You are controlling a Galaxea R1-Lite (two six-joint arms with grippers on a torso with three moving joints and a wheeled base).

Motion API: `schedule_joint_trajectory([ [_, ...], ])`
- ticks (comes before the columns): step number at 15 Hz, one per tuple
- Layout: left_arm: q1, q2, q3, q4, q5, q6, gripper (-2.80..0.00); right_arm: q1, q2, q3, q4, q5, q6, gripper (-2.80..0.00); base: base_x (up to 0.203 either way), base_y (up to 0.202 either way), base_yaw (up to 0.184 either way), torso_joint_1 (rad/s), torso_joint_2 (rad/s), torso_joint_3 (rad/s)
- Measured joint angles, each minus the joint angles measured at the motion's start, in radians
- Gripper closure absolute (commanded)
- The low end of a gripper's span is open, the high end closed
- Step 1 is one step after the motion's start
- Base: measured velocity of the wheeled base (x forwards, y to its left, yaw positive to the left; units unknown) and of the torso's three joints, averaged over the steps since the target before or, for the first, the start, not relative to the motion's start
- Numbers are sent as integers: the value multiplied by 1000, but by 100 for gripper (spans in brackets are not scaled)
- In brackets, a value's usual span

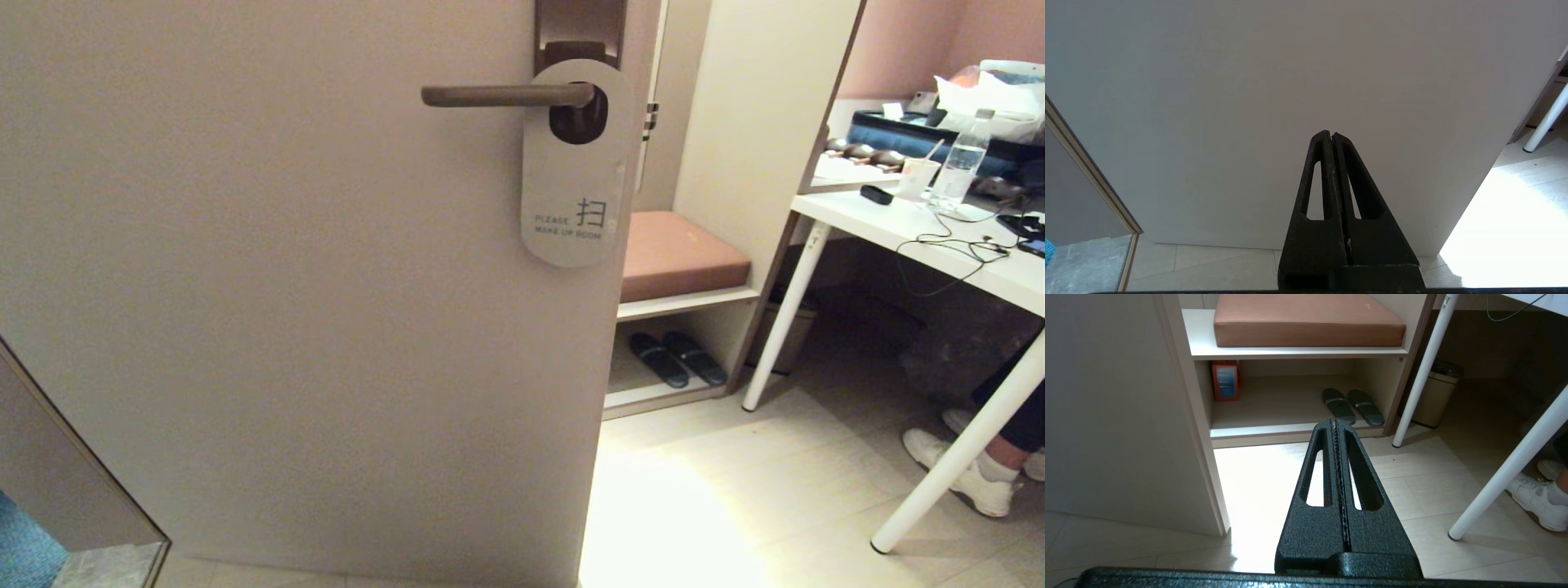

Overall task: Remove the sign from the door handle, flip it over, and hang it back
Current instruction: Take down the sign

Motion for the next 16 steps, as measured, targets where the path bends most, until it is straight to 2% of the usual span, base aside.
schedule_joint_trajectory([
  [16,0,0,0,0,0,0,0,-1,0,-8,12,-6,18,0,0,0,0,0,0,0],
])
